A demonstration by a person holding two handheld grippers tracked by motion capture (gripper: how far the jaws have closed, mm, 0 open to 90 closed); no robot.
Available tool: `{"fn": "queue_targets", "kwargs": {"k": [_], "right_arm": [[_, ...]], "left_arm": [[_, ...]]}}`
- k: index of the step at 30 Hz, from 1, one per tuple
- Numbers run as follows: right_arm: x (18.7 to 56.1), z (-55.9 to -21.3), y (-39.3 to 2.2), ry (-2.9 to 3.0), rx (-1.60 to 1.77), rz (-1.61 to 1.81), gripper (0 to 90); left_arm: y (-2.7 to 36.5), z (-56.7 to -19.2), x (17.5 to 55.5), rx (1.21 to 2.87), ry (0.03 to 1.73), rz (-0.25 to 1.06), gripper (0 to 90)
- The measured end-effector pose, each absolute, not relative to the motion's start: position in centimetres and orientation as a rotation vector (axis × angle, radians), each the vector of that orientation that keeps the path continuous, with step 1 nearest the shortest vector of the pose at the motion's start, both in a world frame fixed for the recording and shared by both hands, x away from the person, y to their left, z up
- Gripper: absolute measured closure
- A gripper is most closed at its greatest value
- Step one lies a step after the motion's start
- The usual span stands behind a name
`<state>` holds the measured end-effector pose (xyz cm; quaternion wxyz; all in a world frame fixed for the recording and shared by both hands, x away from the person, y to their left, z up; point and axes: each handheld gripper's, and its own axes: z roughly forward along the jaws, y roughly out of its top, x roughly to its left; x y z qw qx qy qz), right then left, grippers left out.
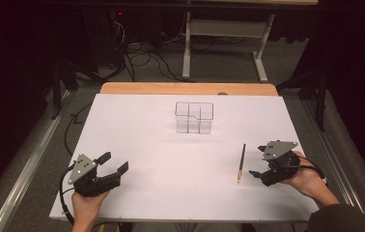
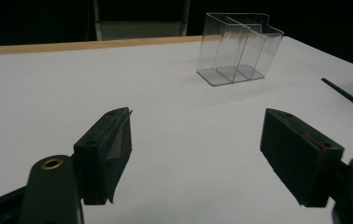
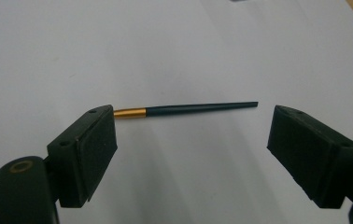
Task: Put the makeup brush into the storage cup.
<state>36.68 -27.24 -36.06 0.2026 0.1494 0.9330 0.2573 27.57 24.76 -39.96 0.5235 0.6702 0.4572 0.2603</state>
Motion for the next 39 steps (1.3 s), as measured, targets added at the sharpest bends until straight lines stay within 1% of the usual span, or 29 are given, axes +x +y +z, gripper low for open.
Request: {"fn": "queue_targets", "kwargs": {"k": [10, 14, 19, 31, 39], "right_arm": [[37.8, -36.2, -26.0, 2.676, 0.338, 0.7, 18.6], [38.0, -36.3, -25.6, 2.698, 0.334, 0.741, 20.2], [38.4, -36.9, -25.1, 2.754, 0.3, 0.721, 21.8], [38.8, -37.8, -24.4, 2.831, 0.277, 0.699, 21.8], [39.4, -38.6, -24.2, 2.839, 0.224, 0.658, 24.2]], "left_arm": [[24.8, -40.0, 27.6, 1.609, 1.095, 0.624, 25.2], [24.8, -40.0, 27.6, 1.608, 1.095, 0.625, 25.2], [24.8, -40.0, 27.6, 1.609, 1.094, 0.626, 25.2], [24.7, -40.0, 27.6, 1.615, 1.081, 0.62, 24.8], [24.8, -40.1, 27.7, 1.618, 1.088, 0.615, 24.7]]}}
